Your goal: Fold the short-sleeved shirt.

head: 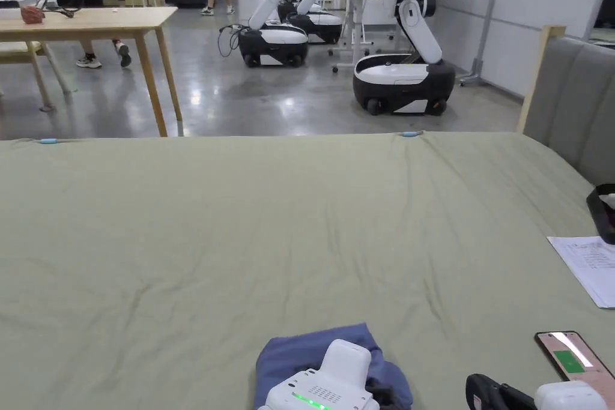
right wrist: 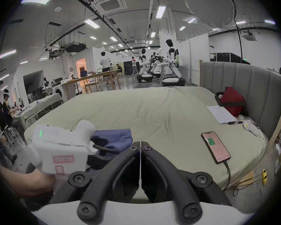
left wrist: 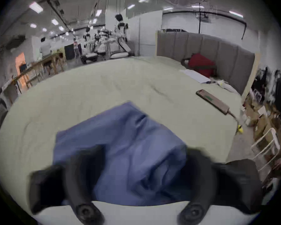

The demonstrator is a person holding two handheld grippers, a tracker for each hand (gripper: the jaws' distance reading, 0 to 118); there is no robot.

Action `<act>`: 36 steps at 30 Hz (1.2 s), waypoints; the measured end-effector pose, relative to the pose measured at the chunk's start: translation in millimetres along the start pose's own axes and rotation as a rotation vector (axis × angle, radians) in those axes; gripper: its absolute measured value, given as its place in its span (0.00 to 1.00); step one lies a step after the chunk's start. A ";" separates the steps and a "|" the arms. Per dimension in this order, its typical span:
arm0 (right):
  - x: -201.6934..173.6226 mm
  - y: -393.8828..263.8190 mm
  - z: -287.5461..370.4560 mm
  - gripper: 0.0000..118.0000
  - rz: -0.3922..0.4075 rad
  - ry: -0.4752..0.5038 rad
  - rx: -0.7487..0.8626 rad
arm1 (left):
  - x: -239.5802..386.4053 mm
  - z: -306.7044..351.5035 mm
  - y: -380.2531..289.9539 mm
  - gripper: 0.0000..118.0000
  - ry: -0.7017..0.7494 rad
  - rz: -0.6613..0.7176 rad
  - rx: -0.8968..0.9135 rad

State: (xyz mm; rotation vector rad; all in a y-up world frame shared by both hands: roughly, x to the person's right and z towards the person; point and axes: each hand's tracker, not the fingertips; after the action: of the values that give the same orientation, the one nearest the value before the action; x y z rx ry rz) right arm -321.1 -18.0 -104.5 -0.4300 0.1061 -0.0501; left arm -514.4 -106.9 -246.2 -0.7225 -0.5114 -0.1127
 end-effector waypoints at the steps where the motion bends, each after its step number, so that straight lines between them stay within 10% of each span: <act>1: 1.8 -0.2 -0.2 0.02 0.008 0.001 0.000 | -1.4 14.8 1.4 0.83 -0.052 0.025 0.047; 5: 7.2 4.6 -10.1 0.02 0.004 0.027 -0.027 | -37.6 83.3 21.2 0.81 -0.087 0.203 0.333; 8: 8.9 8.1 -27.1 0.02 -0.050 0.047 -0.094 | -86.1 72.0 21.8 0.80 -0.030 0.379 0.218; 12: 8.1 9.1 -51.2 0.02 -0.122 0.089 -0.143 | -100.2 16.5 9.5 0.26 -0.155 0.444 0.007; 18: 4.3 13.4 -71.8 0.02 -0.196 0.134 -0.160 | -37.7 -14.8 -18.0 0.22 -0.462 0.258 -0.064; 28: -18.9 -19.6 -155.6 0.02 -0.351 0.251 -0.312 | -95.2 75.2 -36.2 0.22 -0.326 0.388 0.150; 29: -20.3 -26.9 -160.6 0.02 -0.330 0.239 -0.354 | -107.7 83.6 -41.5 0.28 -0.295 0.426 0.162; 31: -14.9 -44.4 -163.8 0.02 -0.331 0.200 -0.400 | -132.5 87.2 -52.4 0.90 -0.284 0.489 0.118; 32: -10.3 -50.5 -162.2 0.02 -0.354 0.207 -0.387 | -142.1 84.8 -61.2 1.00 -0.276 0.524 0.108; 36: -10.6 -45.1 -155.2 0.02 -0.347 0.192 -0.371 | -165.9 52.6 -86.4 1.00 -0.327 0.750 0.006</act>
State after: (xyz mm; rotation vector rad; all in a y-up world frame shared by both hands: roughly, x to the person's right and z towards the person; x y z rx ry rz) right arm -350.3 -122.4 -224.9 -0.8110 0.2304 -0.4189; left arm -703.9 -149.5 -241.1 -0.8908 -0.5195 0.7165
